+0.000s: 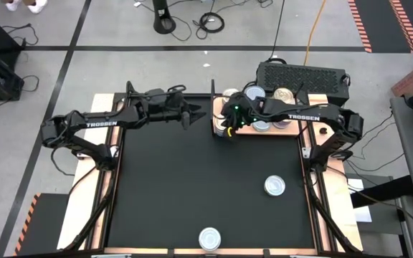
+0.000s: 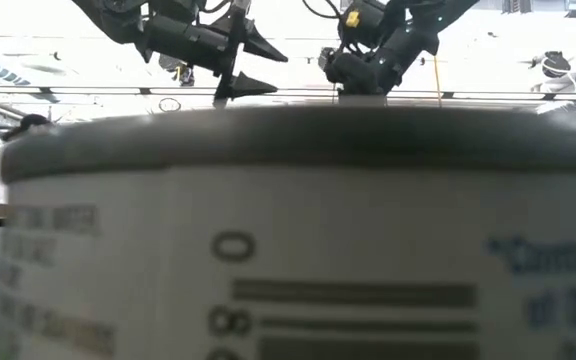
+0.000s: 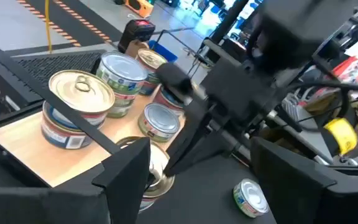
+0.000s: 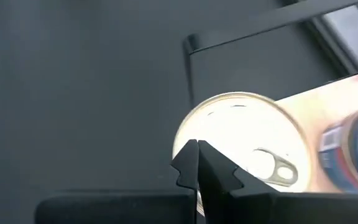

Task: Stack canned seafood by type on shelf
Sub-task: Adjust the stacked blue pink tuna cans on the shelf, then stack the green tuna can on top of the other green tuna can on the shelf

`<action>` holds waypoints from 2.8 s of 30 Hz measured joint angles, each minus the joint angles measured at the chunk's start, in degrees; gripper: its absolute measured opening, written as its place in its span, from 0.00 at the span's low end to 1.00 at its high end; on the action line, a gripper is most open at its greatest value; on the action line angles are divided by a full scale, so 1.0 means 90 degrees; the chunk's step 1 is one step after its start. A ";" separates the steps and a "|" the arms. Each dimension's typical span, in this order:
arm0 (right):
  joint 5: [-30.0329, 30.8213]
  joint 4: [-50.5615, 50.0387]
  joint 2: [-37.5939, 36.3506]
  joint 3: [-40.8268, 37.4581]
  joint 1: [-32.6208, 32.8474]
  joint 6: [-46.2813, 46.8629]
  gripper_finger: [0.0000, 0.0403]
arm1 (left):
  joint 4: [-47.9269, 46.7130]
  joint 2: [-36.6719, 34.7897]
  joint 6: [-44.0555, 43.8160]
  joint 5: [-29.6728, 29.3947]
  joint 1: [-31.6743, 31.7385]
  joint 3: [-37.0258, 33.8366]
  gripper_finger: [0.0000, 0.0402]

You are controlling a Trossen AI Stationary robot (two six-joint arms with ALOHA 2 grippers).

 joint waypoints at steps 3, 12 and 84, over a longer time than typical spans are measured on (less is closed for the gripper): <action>0.0020 0.0004 0.0159 0.0000 0.0026 0.0006 0.00 | 0.0008 0.0000 -0.0001 0.0001 -0.0017 0.0000 0.69; 0.0156 -0.0025 0.0316 0.0005 0.0021 0.0106 0.00 | -0.0001 0.0000 0.0000 0.0011 -0.0154 0.0000 0.69; 0.1345 -0.2287 -0.1397 0.0175 0.4999 0.4190 0.00 | -0.2340 0.0173 -0.0895 0.0891 -0.3763 0.0287 0.69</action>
